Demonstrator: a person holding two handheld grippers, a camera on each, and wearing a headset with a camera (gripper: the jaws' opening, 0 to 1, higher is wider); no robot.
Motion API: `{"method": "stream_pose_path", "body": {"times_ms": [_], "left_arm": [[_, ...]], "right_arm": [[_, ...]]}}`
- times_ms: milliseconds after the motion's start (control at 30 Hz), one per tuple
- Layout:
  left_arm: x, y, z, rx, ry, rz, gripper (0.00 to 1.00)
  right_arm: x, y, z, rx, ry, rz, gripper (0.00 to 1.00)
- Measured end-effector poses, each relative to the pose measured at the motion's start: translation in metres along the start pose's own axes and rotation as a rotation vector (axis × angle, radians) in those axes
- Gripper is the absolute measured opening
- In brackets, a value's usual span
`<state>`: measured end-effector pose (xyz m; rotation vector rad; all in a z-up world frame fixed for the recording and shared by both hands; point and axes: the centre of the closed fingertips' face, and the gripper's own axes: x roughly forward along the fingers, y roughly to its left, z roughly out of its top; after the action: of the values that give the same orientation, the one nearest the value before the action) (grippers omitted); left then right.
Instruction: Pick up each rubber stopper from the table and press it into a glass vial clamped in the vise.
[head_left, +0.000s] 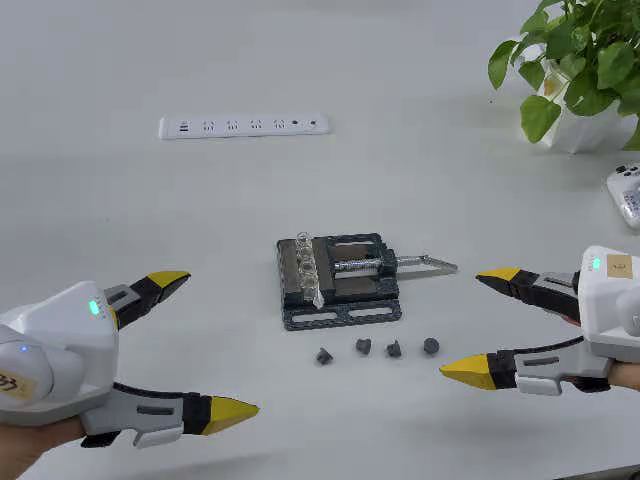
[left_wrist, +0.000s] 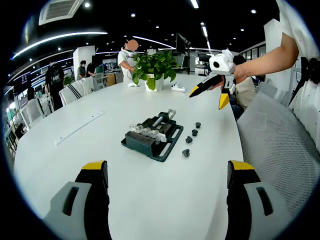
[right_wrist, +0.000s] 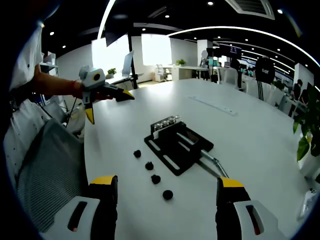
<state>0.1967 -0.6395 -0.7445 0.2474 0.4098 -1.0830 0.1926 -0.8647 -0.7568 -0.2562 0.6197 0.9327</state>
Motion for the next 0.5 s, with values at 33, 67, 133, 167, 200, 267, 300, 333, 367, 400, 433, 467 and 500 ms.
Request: {"method": "stream_pose_path", "body": {"times_ms": [33,67,133,167,200,267,300,333,367,400,433,467,500], "left_arm": [[0.0001,0.0000,0.0005,-0.001,-0.001,0.000,0.99],[0.0002,-0.0001,0.0009,0.001,-0.001,0.000,0.99],[0.0004,0.0003,0.0016,0.002,0.000,-0.001,0.99],[0.0005,0.0005,0.0015,0.002,0.001,-0.001,0.99],[0.0008,0.0011,0.0012,0.005,0.002,-0.002,0.99],[0.0012,0.0018,0.0016,0.005,-0.001,-0.003,0.99],[0.0013,0.0022,0.0017,0.004,-0.001,-0.002,0.99],[0.0016,0.0024,0.0017,0.004,-0.002,-0.002,0.99],[0.0018,0.0026,0.0013,0.005,-0.001,-0.003,0.99],[0.0021,0.0025,0.0010,0.005,0.000,-0.004,0.99],[0.0023,0.0019,0.0009,0.006,0.000,-0.005,0.99],[0.0024,0.0017,0.0010,0.005,0.000,-0.006,0.99],[0.0024,0.0015,0.0010,0.005,0.000,-0.006,0.99]], "right_arm": [[-0.0004,-0.0009,-0.0007,0.001,-0.001,-0.001,0.80],[-0.0006,-0.0014,-0.0010,0.003,0.000,-0.001,0.80],[-0.0013,-0.0029,-0.0017,0.003,0.000,-0.003,0.79],[-0.0015,-0.0035,-0.0019,0.004,0.000,-0.003,0.79],[-0.0016,-0.0044,-0.0020,0.004,-0.001,-0.004,0.79],[-0.0017,-0.0053,-0.0024,0.003,0.000,-0.004,0.79],[-0.0017,-0.0058,-0.0026,0.002,0.000,-0.004,0.79],[-0.0017,-0.0064,-0.0027,0.003,-0.001,-0.004,0.79],[-0.0017,-0.0068,-0.0029,0.003,0.000,-0.004,0.79],[-0.0017,-0.0069,-0.0031,0.001,0.001,-0.004,0.79],[-0.0016,-0.0068,-0.0028,0.002,0.001,-0.003,0.79],[-0.0015,-0.0066,-0.0027,0.002,0.001,-0.003,0.79],[-0.0013,-0.0064,-0.0024,0.001,0.001,-0.002,0.79]]}}
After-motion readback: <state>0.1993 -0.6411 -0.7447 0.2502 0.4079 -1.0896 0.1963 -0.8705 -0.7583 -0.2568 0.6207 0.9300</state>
